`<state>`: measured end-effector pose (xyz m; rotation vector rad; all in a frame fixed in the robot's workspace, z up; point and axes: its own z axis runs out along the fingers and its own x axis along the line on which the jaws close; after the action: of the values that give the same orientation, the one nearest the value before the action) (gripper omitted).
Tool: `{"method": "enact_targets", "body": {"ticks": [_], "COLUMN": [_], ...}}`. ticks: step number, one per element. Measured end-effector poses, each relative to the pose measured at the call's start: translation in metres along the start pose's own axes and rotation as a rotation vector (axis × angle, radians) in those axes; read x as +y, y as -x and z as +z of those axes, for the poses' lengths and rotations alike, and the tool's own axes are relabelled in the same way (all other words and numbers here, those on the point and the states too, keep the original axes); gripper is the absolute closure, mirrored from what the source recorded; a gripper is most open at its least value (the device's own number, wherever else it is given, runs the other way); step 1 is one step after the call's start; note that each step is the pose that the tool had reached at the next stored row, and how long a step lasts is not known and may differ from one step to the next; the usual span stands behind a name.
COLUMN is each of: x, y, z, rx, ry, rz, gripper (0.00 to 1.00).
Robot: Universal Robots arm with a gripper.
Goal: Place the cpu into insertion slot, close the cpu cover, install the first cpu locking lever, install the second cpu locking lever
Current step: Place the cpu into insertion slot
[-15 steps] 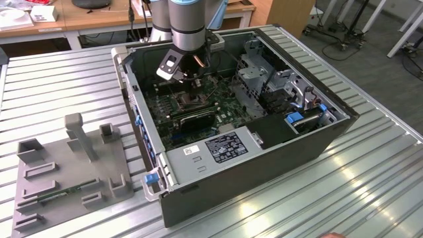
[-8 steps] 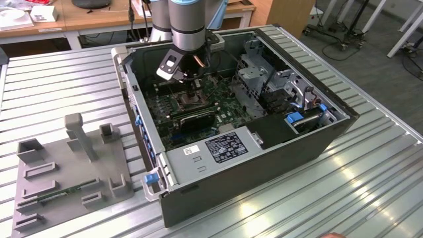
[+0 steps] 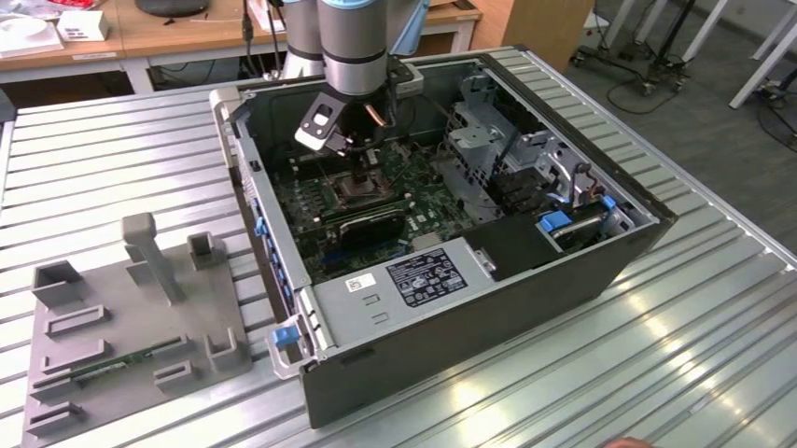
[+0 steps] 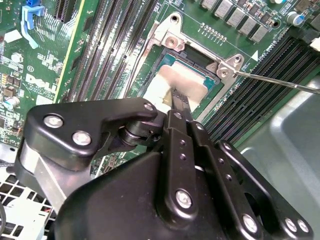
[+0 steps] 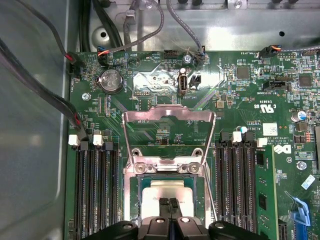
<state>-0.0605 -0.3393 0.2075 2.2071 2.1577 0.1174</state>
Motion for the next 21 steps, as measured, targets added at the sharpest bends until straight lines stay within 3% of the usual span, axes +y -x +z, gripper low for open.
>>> {"method": "enact_targets", "body": {"ticks": [2,3,5,6,10,16,21], "x": [0.0,0.0002,0.0005,0.0006,0.0006,0.0056,0.0059], "y": [0.0,-0.0001,0.0,0.0,0.0,-0.0001,-0.0001], "z": [0.0,0.0003,0.0004,0.0005,0.0004,0.0014,0.0049], "rx": [0.0001,0.0001,-0.0009,-0.0013,-0.0015,-0.0013,-0.0013], "ry": [-0.0012,-0.0107,-0.0469,-0.0575,-0.0592,-0.0592,-0.0591], "rz": [0.0,0.0,0.001,0.001,0.001,0.001,0.001], "gripper": [0.89,0.89,0.89,0.89,0.89,0.89,0.89]}}
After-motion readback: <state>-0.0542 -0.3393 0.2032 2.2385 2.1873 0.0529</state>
